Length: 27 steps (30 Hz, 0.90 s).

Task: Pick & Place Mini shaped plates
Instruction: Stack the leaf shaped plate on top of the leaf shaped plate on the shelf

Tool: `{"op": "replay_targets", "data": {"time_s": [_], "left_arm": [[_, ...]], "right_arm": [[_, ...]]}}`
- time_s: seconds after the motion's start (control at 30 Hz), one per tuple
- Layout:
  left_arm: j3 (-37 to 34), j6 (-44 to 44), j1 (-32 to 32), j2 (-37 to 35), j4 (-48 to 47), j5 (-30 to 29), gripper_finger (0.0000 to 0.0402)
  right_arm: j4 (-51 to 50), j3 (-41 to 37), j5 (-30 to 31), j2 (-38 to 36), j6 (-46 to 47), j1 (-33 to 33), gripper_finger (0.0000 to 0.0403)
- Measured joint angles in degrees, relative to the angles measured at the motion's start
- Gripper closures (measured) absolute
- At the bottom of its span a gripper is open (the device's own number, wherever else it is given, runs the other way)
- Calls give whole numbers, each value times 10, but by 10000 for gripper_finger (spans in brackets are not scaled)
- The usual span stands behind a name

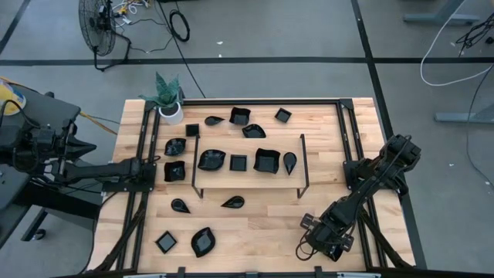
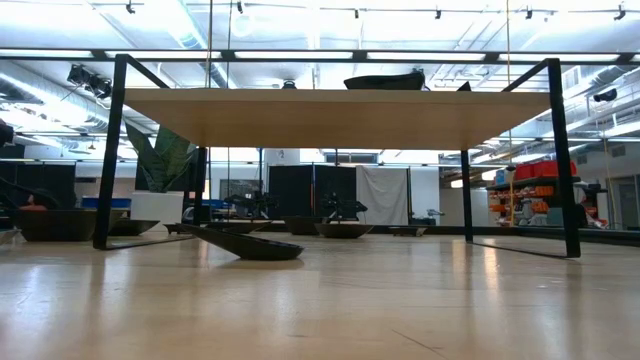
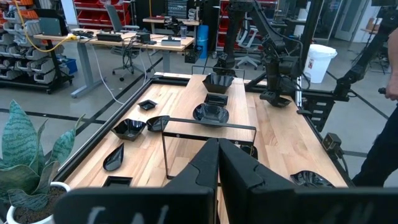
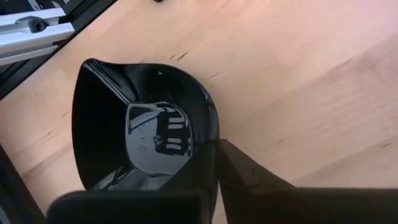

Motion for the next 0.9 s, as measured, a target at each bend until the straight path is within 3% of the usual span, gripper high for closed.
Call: {"op": "replay_targets", "data": {"time_s": [0.47,0.9], "left_arm": [[0,0,0,0,0,0,383],[0,0,0,0,0,0,383]], "right_arm": [[-6,6,-14,-14,-4,-9,401],[-23,91,-13,-56,94,-71,403]]}}
